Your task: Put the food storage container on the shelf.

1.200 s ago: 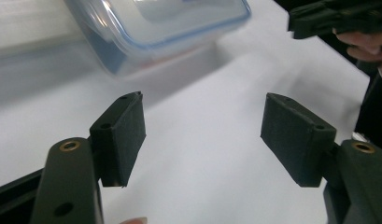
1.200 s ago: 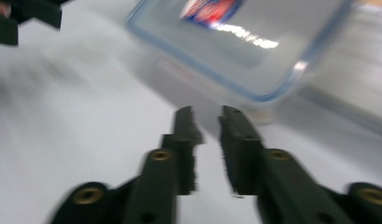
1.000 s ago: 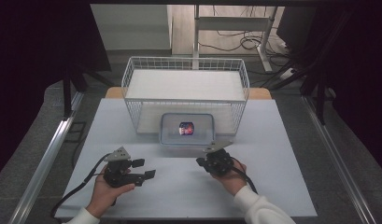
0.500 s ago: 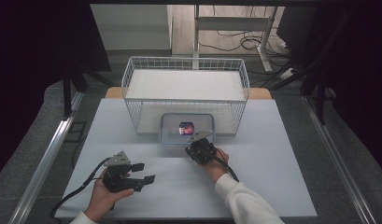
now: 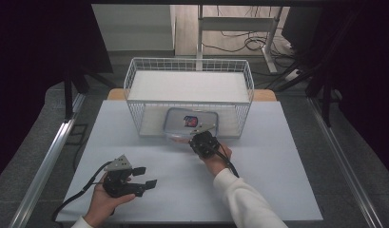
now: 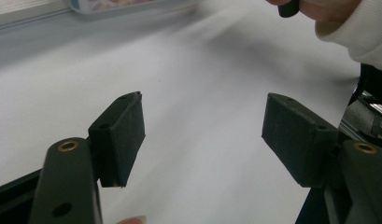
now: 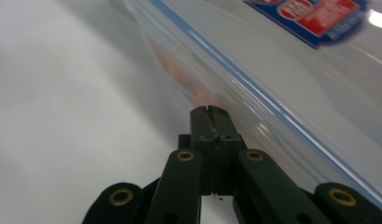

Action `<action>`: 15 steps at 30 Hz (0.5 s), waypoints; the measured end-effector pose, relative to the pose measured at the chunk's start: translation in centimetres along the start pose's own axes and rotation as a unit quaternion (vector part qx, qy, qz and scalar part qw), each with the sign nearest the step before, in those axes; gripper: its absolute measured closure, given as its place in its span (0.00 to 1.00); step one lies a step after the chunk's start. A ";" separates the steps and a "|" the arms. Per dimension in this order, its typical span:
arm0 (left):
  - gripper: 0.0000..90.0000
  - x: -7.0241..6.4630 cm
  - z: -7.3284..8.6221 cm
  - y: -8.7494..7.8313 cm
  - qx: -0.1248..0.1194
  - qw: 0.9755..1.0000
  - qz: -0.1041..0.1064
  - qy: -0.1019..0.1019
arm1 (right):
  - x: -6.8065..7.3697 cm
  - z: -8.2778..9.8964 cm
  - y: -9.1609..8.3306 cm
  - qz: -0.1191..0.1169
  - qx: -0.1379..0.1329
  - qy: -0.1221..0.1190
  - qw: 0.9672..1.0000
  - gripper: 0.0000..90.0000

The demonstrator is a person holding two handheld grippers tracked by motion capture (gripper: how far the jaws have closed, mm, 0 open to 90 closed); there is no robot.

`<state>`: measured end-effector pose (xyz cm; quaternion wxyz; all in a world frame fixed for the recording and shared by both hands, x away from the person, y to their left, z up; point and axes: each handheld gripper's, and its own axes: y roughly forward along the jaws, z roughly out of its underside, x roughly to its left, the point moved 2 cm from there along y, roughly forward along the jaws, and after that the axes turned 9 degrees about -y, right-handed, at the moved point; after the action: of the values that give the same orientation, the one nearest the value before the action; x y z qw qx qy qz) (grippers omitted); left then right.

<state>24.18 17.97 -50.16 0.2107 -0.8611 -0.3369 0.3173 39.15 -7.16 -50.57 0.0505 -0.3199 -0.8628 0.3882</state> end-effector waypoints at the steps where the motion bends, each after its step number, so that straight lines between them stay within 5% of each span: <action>1: 0.33 0.0 0.0 0.0 -0.001 1.000 0.001 -0.001 | -0.3 0.0 0.1 0.001 0.000 0.005 1.000 0.99; 15: 0.32 0.1 0.0 0.2 0.004 1.000 -0.002 0.000 | -3.2 -1.5 2.2 0.021 -0.004 0.048 0.999 0.99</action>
<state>24.36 17.93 -50.35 0.2151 -0.8594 -0.3374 0.3184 43.31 -7.03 -50.52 0.0822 -0.3565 -0.8539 0.3702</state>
